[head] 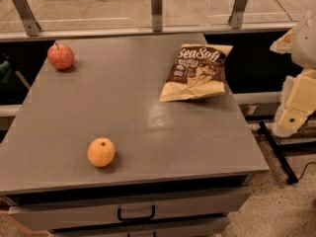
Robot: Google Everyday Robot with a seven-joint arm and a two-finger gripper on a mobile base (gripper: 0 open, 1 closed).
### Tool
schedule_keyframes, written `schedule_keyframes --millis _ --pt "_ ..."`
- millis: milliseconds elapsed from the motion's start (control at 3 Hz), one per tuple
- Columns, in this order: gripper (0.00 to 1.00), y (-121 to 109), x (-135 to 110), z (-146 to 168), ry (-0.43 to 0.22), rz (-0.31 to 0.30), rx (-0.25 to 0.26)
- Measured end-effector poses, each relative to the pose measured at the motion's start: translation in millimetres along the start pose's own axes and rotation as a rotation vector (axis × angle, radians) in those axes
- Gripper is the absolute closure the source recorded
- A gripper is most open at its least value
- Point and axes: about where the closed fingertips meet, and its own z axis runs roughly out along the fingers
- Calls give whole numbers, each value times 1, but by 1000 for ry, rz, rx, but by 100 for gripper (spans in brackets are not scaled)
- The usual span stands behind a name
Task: Move brown chip bag near apple
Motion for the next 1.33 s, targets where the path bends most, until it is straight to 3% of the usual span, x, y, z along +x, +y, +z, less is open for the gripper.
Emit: schedule_keyframes --millis 333,667,1000,1333 --pt "0 0 0 0 0 0 0" --pt "0 -6 -8 12 -42 -8 11" --pt "0 -17 -25 52 -119 -7 6" --pt "0 -42 -46 99 -209 19 10"
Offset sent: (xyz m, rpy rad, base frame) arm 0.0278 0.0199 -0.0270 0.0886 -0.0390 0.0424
